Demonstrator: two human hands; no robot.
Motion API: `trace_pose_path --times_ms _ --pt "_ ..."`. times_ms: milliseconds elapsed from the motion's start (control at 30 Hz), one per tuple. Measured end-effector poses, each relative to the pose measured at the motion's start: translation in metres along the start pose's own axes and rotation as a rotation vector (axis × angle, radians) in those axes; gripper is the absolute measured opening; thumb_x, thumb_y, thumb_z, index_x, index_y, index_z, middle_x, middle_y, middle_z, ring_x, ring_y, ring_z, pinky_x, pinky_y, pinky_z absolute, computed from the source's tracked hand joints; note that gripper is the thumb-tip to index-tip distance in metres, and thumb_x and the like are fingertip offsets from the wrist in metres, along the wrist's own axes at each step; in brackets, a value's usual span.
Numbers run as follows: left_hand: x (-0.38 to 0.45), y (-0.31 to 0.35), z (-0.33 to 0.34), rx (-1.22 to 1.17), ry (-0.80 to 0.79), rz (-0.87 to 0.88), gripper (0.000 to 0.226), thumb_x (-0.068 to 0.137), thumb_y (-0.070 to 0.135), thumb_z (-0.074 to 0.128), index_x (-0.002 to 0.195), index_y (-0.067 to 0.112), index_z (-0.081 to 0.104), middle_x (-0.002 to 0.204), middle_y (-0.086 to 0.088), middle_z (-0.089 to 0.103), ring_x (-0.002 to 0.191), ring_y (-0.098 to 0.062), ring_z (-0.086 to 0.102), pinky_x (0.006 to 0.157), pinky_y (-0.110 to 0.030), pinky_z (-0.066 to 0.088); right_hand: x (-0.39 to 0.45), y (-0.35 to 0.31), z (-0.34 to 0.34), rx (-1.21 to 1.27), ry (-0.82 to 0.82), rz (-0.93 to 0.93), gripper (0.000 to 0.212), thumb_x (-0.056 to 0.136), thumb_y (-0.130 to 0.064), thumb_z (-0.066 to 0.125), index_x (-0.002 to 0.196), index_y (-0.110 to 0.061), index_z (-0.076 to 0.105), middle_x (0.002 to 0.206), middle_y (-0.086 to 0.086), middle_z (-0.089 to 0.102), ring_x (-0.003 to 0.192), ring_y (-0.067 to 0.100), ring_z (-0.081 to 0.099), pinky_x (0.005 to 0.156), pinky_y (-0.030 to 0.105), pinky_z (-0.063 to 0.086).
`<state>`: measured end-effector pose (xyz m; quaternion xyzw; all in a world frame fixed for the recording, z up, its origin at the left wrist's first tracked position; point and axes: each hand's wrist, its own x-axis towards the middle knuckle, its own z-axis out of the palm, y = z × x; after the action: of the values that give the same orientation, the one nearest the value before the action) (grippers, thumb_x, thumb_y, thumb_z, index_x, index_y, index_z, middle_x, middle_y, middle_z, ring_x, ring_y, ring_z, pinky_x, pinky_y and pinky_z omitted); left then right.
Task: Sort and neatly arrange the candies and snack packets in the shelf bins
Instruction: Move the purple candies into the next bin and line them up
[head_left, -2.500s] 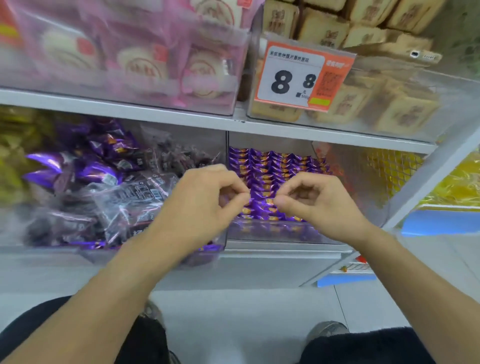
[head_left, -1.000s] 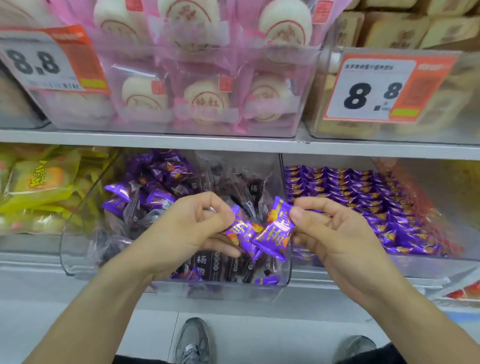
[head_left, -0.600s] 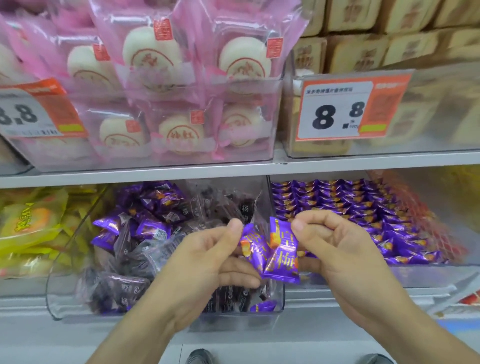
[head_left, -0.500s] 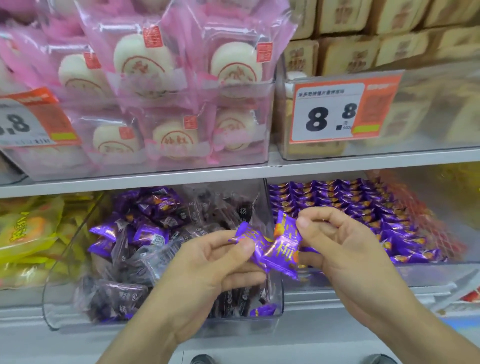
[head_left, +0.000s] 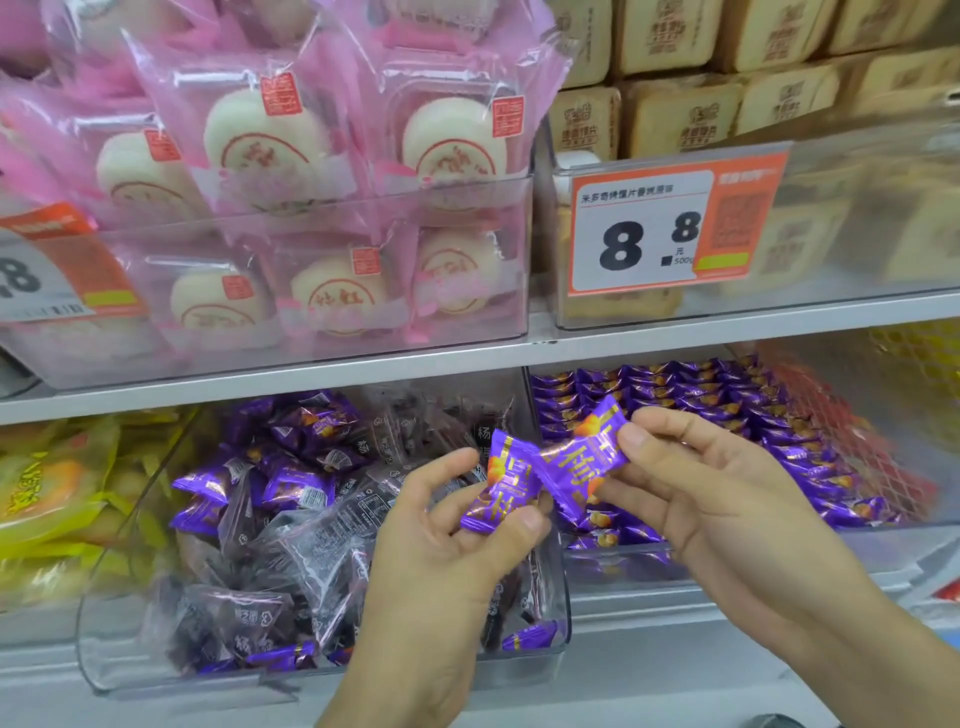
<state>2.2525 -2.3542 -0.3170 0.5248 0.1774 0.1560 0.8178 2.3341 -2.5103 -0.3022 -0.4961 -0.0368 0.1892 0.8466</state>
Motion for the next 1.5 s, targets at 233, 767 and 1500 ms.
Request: trace_pose_path --times_ms 233,767,1500 --pt "-0.002 -0.003 0.011 -0.092 -0.167 -0.047 0.06 0.045 0.016 0.075 0.104 0.007 0.074 0.107 -0.017 0.074 0.093 -0.025 0.071 0.088 -0.039 0.056 -0.003 0.001 0.004 -0.178 0.013 -0.096 0.038 0.065 -0.014 0.076 0.098 -0.002 0.062 0.074 0.009 0.069 0.066 0.019 0.068 0.062 0.026 0.058" --pt "-0.008 -0.018 0.024 -0.13 -0.184 0.189 0.048 0.076 0.002 0.065 0.123 0.007 0.059 0.116 -0.012 0.072 0.109 -0.023 0.068 0.082 -0.023 0.055 -0.012 0.01 0.002 -0.339 -0.141 -0.053 0.065 0.057 -0.026 0.086 0.117 -0.011 0.065 0.106 0.01 0.074 0.082 0.021 0.07 0.063 0.029 0.058" --pt "-0.016 -0.013 0.016 0.149 -0.262 0.249 0.045 0.079 0.018 0.068 0.124 0.019 0.064 0.112 0.001 0.074 0.105 -0.012 0.069 0.08 -0.017 0.053 0.0 0.02 -0.012 -0.178 -0.218 0.017 0.089 0.04 -0.039 0.098 0.113 -0.002 0.065 0.104 0.017 0.074 0.087 0.025 0.07 0.072 0.03 0.052"
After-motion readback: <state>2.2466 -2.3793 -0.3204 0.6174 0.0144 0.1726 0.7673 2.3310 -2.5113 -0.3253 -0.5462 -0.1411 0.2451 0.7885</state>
